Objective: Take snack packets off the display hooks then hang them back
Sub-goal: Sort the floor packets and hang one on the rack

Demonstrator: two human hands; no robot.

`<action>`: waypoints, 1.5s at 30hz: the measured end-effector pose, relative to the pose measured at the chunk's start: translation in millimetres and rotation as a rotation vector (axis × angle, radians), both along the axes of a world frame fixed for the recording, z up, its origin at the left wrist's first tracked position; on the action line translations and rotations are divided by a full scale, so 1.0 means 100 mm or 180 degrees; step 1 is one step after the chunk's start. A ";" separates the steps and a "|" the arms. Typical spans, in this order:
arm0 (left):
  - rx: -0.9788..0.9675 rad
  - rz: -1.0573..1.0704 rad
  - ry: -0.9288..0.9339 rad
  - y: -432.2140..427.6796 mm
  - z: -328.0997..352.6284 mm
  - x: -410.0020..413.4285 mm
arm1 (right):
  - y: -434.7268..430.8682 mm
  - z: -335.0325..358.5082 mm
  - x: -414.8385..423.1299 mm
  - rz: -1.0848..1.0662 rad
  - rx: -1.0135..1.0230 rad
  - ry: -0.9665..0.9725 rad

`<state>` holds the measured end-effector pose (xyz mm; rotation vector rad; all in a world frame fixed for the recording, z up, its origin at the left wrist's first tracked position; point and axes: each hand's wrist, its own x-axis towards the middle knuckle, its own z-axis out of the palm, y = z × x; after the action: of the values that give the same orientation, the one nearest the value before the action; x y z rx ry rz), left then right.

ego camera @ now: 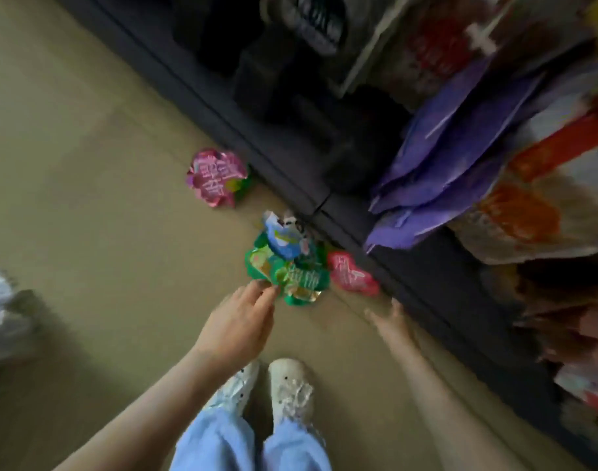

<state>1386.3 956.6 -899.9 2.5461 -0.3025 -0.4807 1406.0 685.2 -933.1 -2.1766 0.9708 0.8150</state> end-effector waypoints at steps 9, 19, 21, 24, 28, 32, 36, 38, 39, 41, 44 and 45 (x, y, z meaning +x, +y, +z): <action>-0.0022 0.0377 0.0405 -0.27 -1.36 -0.30 | -0.07 -1.30 0.03 -0.0637 -0.0465 -0.1228; -0.0654 0.0919 0.0671 -0.12 0.28 0.08 | 0.51 0.83 -0.45 0.0128 0.0334 -0.1401; -0.0870 0.0899 0.0773 -0.04 0.98 0.23 | 0.59 1.60 -0.46 0.0012 0.0783 -0.1371; -0.1150 0.0948 0.1279 0.06 2.17 0.48 | 0.73 2.76 -0.38 -0.0050 0.1247 -0.1487; -0.1326 0.0978 0.1066 0.16 3.63 0.64 | 0.83 4.17 -0.26 -0.0125 0.1694 -0.1717; -0.1259 0.0766 0.0722 0.16 4.79 0.70 | 0.76 5.31 -0.22 -0.0081 0.2130 -0.1631; -0.1154 0.0008 0.0469 -0.13 5.65 0.71 | 0.57 6.27 -0.11 0.0163 0.1785 -0.1933; -0.1172 -0.0307 0.0304 -0.38 5.97 0.75 | 0.42 6.58 -0.05 0.0296 0.1404 -0.2135; -0.1165 -0.0470 0.0252 -0.53 6.11 0.77 | 0.34 6.71 -0.03 0.0362 0.1168 -0.2232; -0.1149 -0.0758 0.0159 -0.84 6.38 0.80 | 0.16 6.93 -0.01 0.0378 0.0803 -0.2382; -0.0975 -0.1040 -0.0054 -1.32 6.68 0.84 | -0.22 7.14 -0.05 0.0101 0.0542 -0.2550; -0.0930 -0.1121 -0.0131 -1.48 6.74 0.85 | -0.36 7.21 -0.09 0.0031 0.0473 -0.2589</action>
<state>1471.3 808.3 -226.1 2.2247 -0.7851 -0.4735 1397.1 648.9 -212.3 -2.0820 0.4598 -0.0367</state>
